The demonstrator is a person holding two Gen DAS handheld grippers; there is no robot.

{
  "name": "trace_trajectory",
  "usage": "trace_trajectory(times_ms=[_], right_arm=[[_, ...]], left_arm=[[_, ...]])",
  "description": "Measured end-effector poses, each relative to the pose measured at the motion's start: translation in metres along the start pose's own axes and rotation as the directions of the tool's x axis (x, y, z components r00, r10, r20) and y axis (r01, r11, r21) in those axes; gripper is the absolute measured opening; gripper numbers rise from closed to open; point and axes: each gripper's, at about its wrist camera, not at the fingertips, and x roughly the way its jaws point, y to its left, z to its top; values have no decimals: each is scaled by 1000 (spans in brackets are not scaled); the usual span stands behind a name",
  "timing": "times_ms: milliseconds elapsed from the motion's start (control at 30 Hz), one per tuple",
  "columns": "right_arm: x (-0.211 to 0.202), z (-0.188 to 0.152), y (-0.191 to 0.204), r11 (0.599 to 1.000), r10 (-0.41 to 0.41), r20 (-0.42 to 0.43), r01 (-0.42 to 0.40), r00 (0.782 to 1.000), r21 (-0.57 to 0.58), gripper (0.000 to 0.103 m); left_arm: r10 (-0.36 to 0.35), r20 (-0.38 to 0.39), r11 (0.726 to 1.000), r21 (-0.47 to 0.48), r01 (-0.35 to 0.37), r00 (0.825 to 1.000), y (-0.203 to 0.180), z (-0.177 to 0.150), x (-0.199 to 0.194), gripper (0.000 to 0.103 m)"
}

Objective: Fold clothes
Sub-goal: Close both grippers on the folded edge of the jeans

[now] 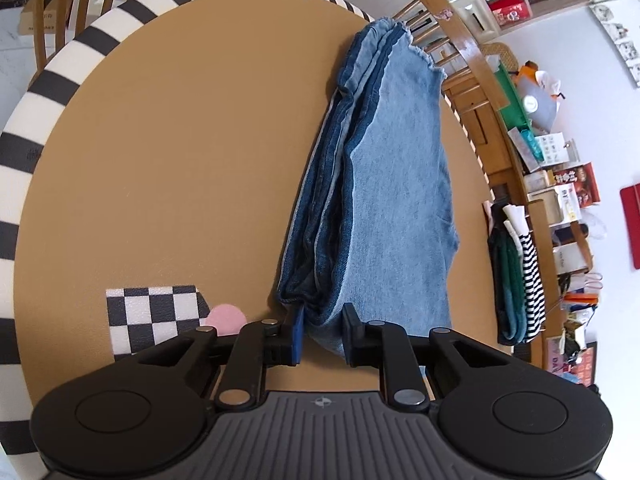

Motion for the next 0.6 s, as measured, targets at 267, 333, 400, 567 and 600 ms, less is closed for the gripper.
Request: trace_trajectory(times_ms=[267,333,400,567,600], right_arm=[[-1,1,-2,1000,10,-4,-10,1000,21,16],[-1,1,0,1000,8,-6,-8,1000,15,16],[-2,1,0,1000,7,-7,-6,1000,11,16],[-5,-1,-2,1000,10,-10,-10,1000,23,16],[-6,-2,-3,1000,10,-11,-10,1000,26,16]], left_arm=[[-8,-1,1000,13,8,1000,-1,-1,-3,20],[-8,-2,1000,15,8,1000,-2,-1,-3,20],[-8,-7,1000,15,8,1000,-3,-2,-4,20],[-8,-23,1000,20,8,1000,-4,-1,-6,20],[-8,-28,1000,18,8,1000,-4,-1,-7,20]])
